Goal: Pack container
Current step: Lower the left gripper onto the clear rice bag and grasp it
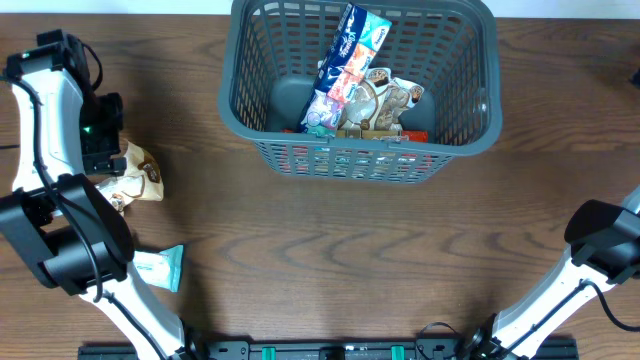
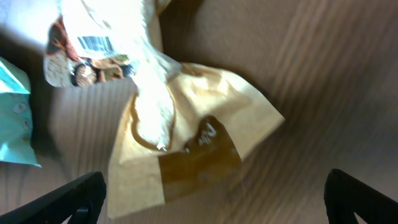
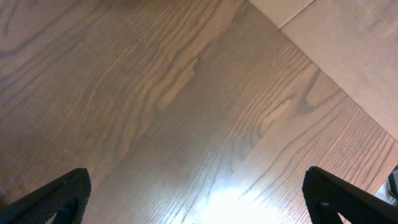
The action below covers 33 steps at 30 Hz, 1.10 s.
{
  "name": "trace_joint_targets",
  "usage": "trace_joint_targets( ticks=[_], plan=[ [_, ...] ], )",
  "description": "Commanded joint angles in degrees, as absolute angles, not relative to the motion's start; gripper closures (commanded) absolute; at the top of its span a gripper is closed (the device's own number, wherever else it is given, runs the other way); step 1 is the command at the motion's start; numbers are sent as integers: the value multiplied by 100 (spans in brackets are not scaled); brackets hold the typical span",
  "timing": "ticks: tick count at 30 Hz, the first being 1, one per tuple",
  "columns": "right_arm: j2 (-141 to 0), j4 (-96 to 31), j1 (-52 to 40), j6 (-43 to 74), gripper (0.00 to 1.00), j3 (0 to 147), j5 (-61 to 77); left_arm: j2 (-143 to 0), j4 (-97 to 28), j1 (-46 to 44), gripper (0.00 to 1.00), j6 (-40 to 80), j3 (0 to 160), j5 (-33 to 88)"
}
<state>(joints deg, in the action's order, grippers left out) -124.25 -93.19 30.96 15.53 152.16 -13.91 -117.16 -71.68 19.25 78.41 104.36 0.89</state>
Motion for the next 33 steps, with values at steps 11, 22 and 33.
trace_joint_targets(
  ticks=[11,22,33],
  plan=[
    [-12409,-9323,3109,1625,1,15196,-1433,-11730,-7439,2471,1,8565,10119,-176],
    [-12409,-9323,3109,1625,1,15196,-1433,-11730,-6978,2484,1,9139,9443,172],
    [-12409,-9323,3109,1625,1,15196,-1433,-11730,-6180,2502,1,8803,8637,60]
  ],
)
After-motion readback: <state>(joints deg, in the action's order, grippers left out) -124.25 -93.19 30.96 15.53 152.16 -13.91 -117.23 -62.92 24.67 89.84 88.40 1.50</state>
